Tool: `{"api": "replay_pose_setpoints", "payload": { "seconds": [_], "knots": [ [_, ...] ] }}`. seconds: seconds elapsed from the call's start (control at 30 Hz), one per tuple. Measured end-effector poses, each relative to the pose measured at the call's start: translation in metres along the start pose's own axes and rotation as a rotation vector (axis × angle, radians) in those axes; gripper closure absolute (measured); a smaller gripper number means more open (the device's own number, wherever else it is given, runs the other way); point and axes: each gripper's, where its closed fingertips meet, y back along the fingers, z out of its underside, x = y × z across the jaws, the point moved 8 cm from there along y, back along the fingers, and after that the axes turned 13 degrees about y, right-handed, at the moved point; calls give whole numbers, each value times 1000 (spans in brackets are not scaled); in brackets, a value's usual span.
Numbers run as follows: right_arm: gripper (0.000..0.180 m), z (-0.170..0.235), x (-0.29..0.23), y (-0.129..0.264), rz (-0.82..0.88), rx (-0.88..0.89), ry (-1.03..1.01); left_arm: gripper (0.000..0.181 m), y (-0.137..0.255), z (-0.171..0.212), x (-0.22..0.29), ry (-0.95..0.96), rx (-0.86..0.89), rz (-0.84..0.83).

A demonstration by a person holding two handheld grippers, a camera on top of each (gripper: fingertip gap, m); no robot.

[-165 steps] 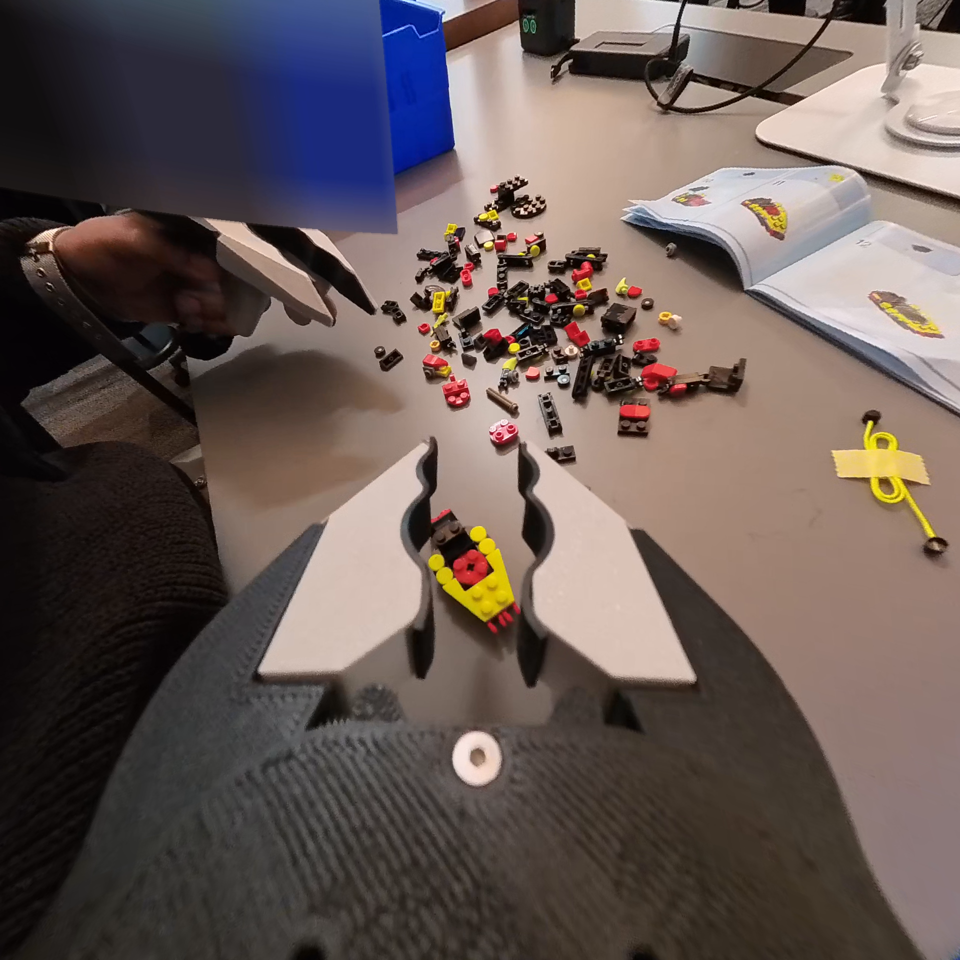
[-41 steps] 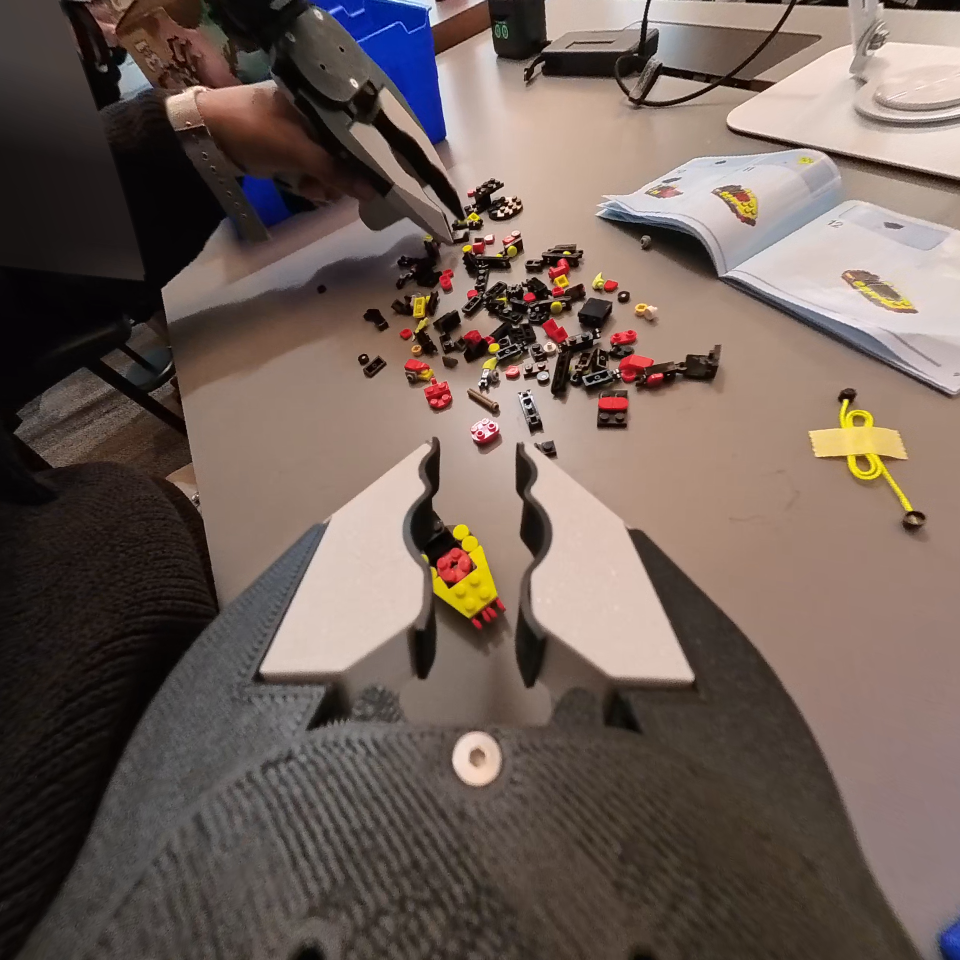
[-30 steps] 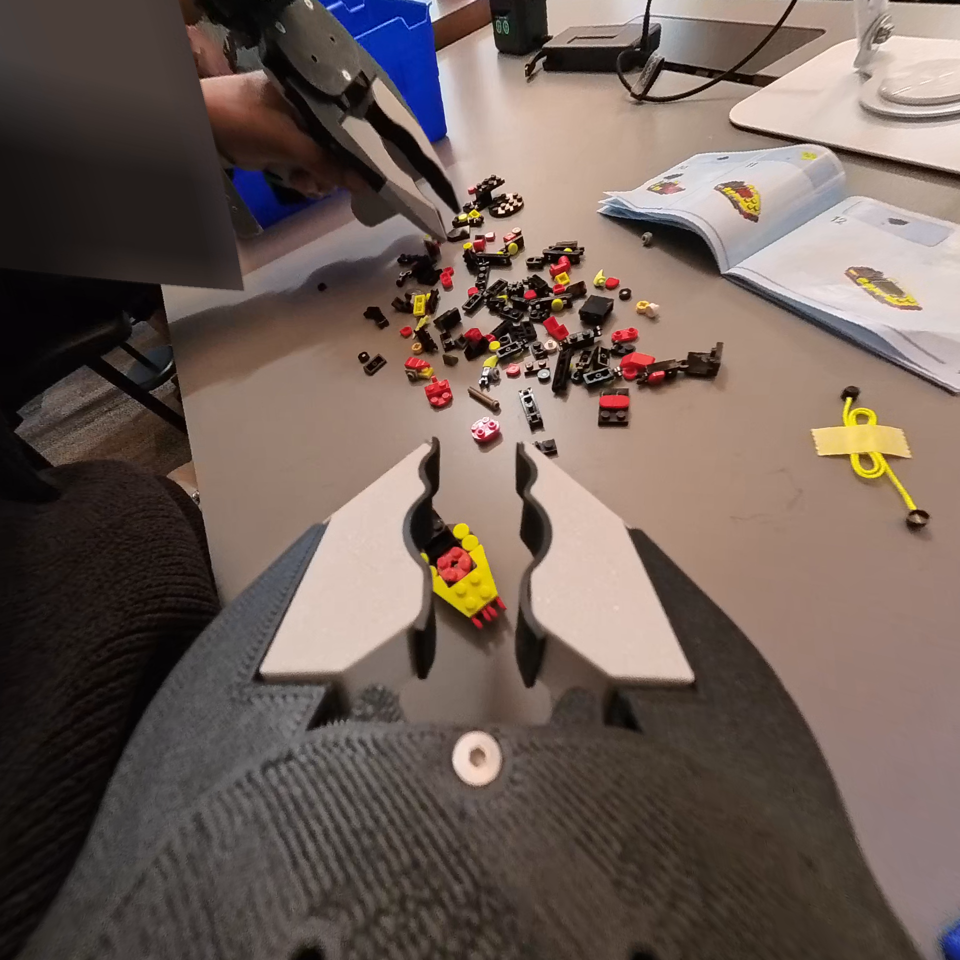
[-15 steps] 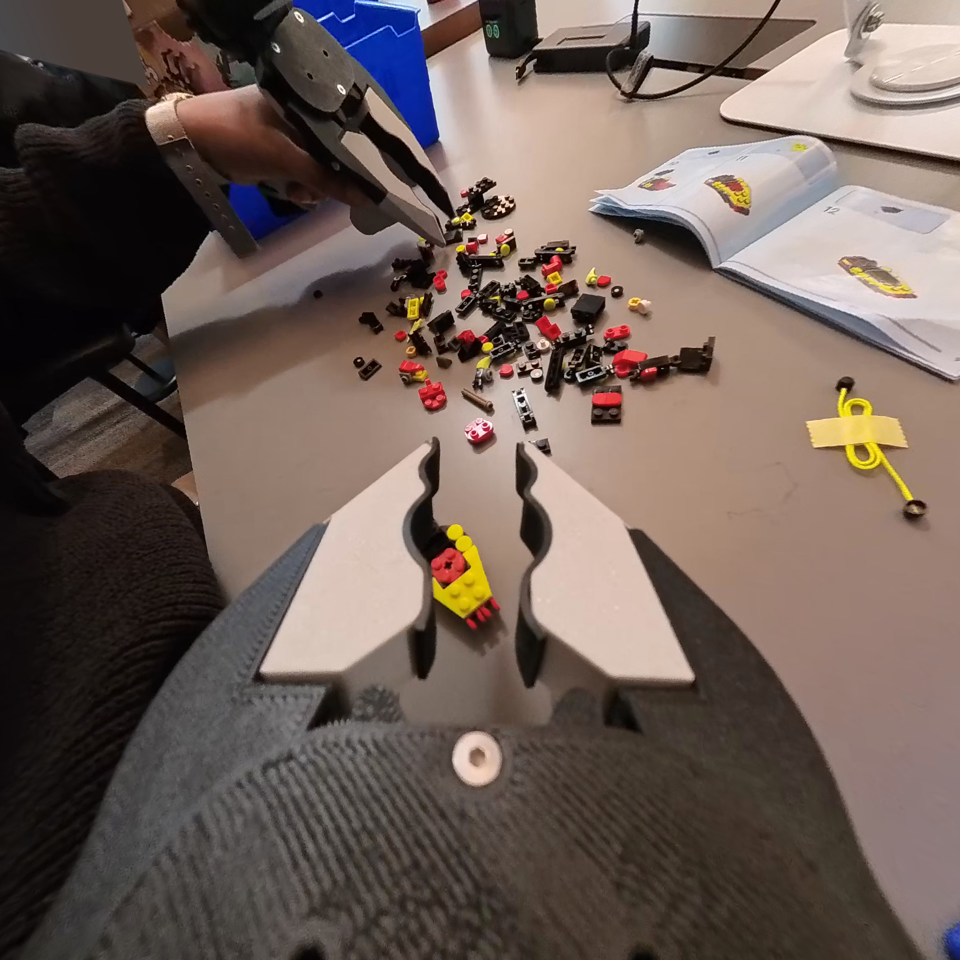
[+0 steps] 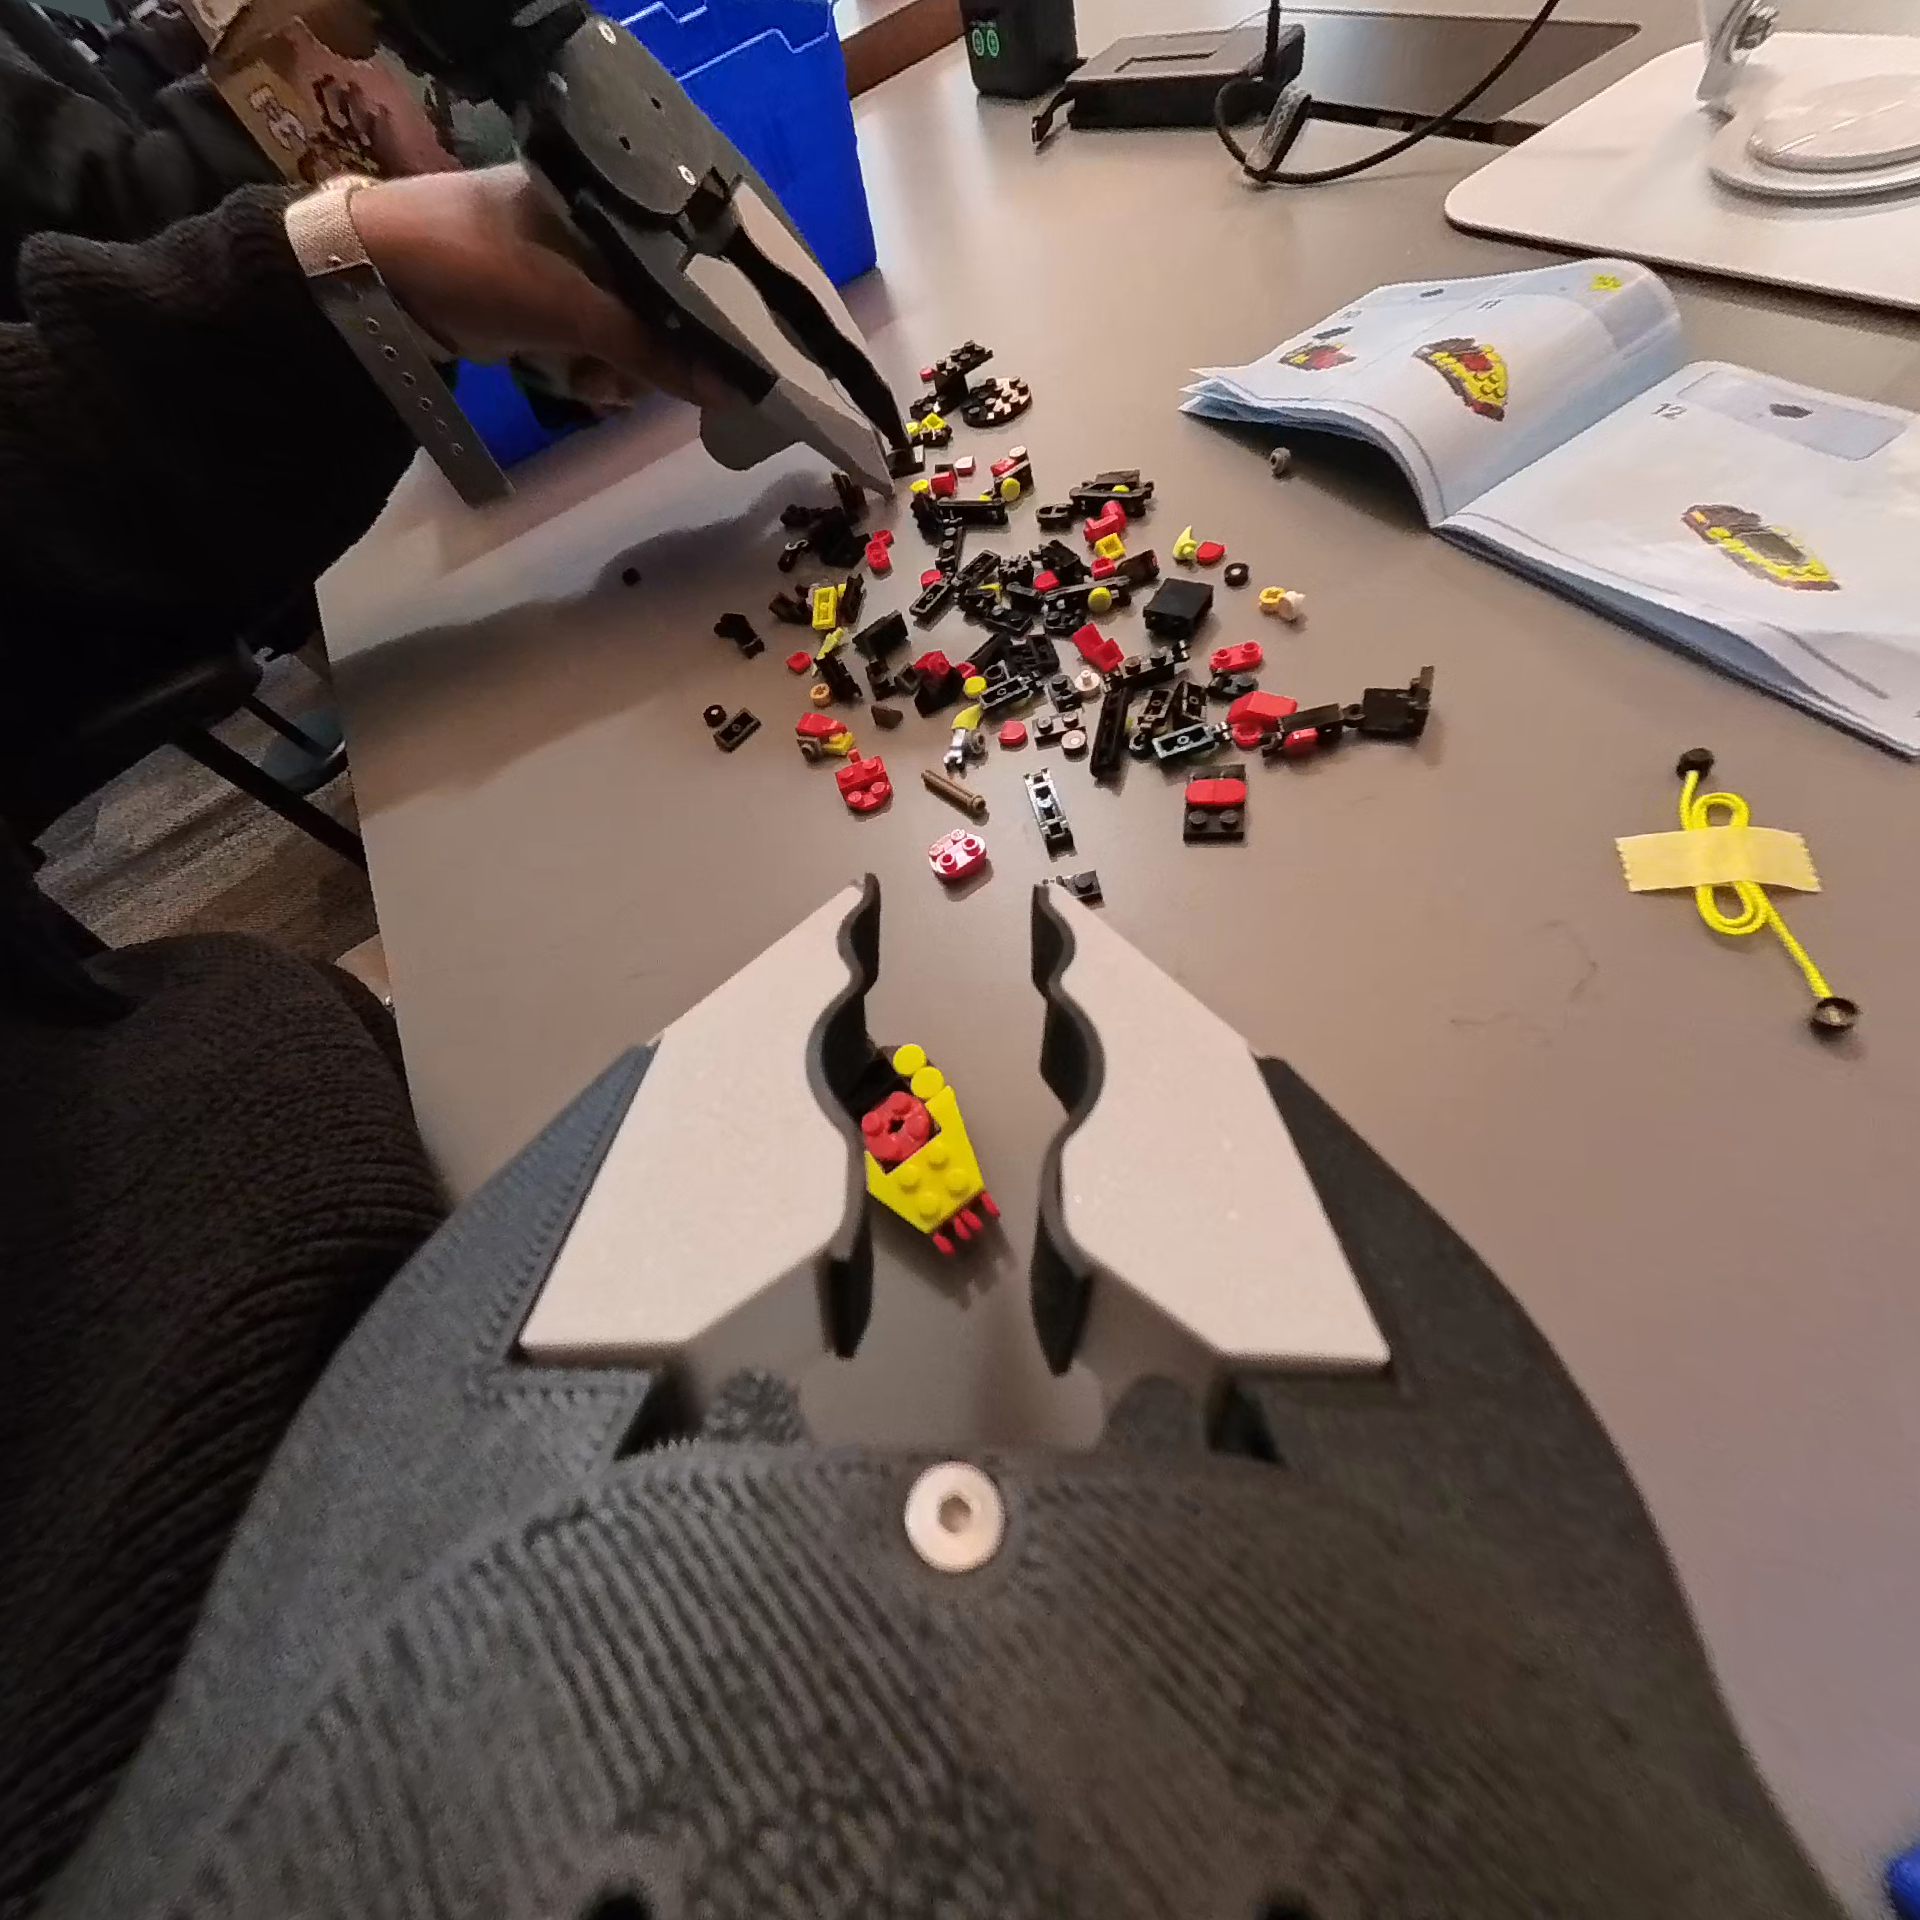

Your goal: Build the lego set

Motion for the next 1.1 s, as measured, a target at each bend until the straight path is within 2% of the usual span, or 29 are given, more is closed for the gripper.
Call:
{"api": "replay_pose_setpoints", "payload": {
  "seconds": [0.17,0.27,1.1],
  "knots": [
    [152,0,0,0,-1,-3,0,157,-1,0,-2,32,7,21],
    [152,0,0,0,0,-4,-1,165,-1,0,1,27,7,36],
    [152,2,3,-2,2,-13,-11,167,5,-6,1,-2,57,16]
  ]
}}
